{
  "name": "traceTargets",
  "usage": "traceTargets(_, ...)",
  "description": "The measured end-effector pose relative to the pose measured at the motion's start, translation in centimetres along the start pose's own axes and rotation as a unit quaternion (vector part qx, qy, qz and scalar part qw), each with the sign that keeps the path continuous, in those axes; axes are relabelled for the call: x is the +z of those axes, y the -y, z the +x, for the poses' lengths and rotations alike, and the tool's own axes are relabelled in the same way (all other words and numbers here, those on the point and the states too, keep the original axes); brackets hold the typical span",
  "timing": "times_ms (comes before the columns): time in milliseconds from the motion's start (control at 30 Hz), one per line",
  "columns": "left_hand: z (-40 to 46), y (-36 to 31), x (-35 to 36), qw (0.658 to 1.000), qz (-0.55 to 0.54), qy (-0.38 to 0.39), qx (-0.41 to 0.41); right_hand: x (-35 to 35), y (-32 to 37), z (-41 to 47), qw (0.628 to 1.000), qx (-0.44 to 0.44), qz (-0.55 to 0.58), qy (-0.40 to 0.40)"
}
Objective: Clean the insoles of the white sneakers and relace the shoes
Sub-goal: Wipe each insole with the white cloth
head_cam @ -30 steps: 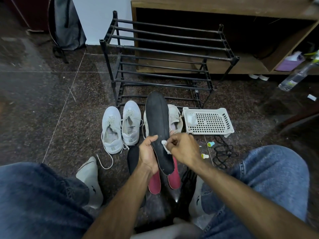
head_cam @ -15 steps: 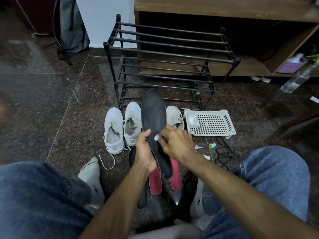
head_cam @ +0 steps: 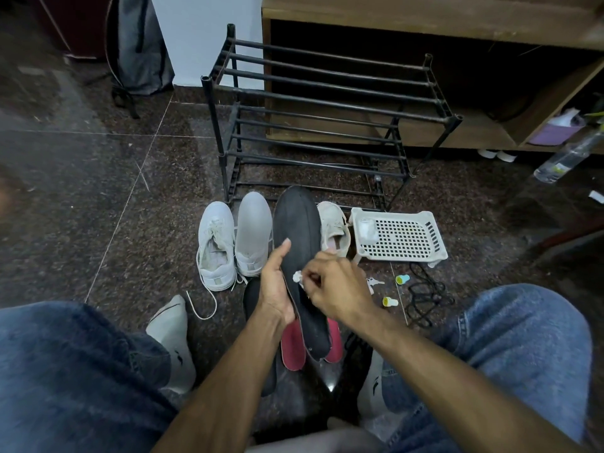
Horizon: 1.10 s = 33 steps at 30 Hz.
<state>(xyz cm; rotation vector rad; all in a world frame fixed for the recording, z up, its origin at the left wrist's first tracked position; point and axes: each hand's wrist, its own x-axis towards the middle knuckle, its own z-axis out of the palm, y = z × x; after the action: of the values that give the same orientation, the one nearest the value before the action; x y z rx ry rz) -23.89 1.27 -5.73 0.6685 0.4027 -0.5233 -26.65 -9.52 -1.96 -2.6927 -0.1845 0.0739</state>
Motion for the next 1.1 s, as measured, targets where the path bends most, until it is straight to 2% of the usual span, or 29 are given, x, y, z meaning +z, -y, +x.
traceTargets(100, -0.2, 1.1, -0.3, 1.0, 0.006, -0.013, -0.006, -0.5, -0.5, 2.6, 0.996, 0.046, -0.055, -0.052)
traceTargets(233, -0.4, 1.5, -0.4, 0.999, 0.033, -0.033, -0.008, -1.6, -1.1, 5.4, 0.988, 0.133, -0.033, -0.07)
traceTargets(333, -0.2, 1.2, -0.4, 0.999, 0.014, -0.024, -0.019, -1.2, -0.7, 3.7, 0.994, 0.105, -0.001, -0.039)
traceTargets(400, 0.1, 1.3, -0.5, 0.999, 0.011, -0.022, -0.031, -0.4, -0.2, 1.5, 0.997, 0.077, -0.01, -0.003)
traceTargets(467, 0.1, 1.6, -0.3, 0.999, 0.015, -0.019, -0.042, -0.3, -0.6, 1.0, 0.997, 0.073, -0.031, -0.006)
traceTargets(600, -0.3, 2.6, 0.0, 0.998, 0.045, -0.026, -0.04, -1.4, -2.2, 4.5, 0.986, 0.146, -0.045, -0.063)
traceTargets(700, -0.4, 2.4, -0.2, 0.997, 0.061, -0.031, -0.03, -2.1, -2.3, 5.5, 0.982, 0.18, -0.012, -0.063)
traceTargets(867, -0.1, 1.7, -0.5, 0.998, 0.018, -0.035, -0.039, 0.2, -0.5, 0.4, 0.996, 0.088, -0.017, 0.011)
traceTargets(933, -0.2, 2.1, -0.5, 0.998, 0.028, -0.038, -0.037, 0.5, -0.9, 0.1, 0.997, 0.071, -0.04, 0.007)
traceTargets(1033, -0.6, 2.8, 0.0, 0.997, 0.061, -0.03, -0.047, -0.6, -2.4, 3.1, 0.99, 0.12, -0.061, -0.045)
traceTargets(1100, -0.9, 2.9, 0.2, 0.996, 0.073, -0.02, -0.046, -1.6, -3.2, 4.9, 0.982, 0.172, -0.02, -0.068)
